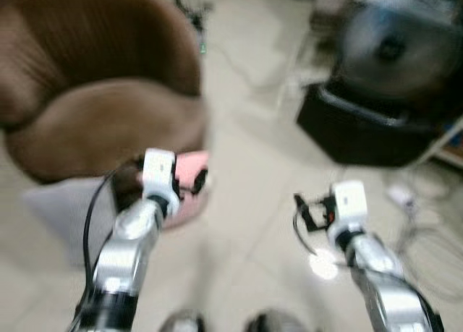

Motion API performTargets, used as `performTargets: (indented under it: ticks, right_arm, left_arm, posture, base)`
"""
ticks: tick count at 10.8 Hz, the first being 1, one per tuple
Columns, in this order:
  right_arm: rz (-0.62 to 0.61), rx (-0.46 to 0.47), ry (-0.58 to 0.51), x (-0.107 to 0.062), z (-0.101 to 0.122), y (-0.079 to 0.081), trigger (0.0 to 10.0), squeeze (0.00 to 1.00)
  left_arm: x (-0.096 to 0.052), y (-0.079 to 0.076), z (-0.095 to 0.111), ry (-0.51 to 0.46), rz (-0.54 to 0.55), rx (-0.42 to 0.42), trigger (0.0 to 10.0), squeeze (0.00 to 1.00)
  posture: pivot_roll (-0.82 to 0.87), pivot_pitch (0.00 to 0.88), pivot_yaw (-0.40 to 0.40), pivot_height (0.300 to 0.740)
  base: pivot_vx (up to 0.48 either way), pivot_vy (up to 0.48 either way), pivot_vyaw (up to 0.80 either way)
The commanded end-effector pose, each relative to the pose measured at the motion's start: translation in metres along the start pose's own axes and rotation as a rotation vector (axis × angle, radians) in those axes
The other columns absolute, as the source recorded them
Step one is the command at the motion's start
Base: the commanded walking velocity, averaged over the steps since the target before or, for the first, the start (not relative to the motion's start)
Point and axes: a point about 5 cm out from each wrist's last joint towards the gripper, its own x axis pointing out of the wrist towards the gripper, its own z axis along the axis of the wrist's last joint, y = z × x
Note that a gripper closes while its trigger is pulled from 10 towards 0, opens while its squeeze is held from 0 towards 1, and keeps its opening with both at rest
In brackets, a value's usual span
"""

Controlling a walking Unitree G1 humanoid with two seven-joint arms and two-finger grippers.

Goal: Move the pillow to the sofa from floor

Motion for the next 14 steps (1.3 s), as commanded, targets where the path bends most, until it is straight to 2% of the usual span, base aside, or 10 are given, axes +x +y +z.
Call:
performTargets:
  ticks: [1,8,10,14]
  right_arm:
    - [-0.021,0.013,0.023,-0.004,-0.004,-0.008,10.0,0.00]
    - [-0.001,0.002,0.016,-0.003,-0.002,-0.006,10.0,0.00]
    - [-0.009,0.009,0.005,-0.004,0.000,-0.010,10.0,0.00]
    - [-0.003,0.013,-0.007,-0.001,0.002,-0.009,10.0,0.00]
  left_arm:
    - [0.001,-0.008,-0.001,0.007,-0.021,-0.004,10.0,0.00]
    - [-0.001,-0.010,-0.003,0.009,-0.032,-0.010,10.0,0.00]
    - [-0.003,-0.002,-0.001,-0.009,-0.004,-0.016,10.0,0.00]
    - [-0.003,-0.002,0.003,-0.026,-0.001,-0.027,10.0,0.00]
  posture:
    - [0.02,0.163,-0.063,0.732]
    - [0.03,0.178,-0.075,0.732]
    - [0.03,0.180,-0.073,0.732]
    - [0.04,0.179,-0.079,0.732]
  base:
    - [0.000,0.480,0.00]
    - [0.000,0.480,0.00]
    - [0.000,0.480,0.00]
    - [0.000,0.480,0.00]
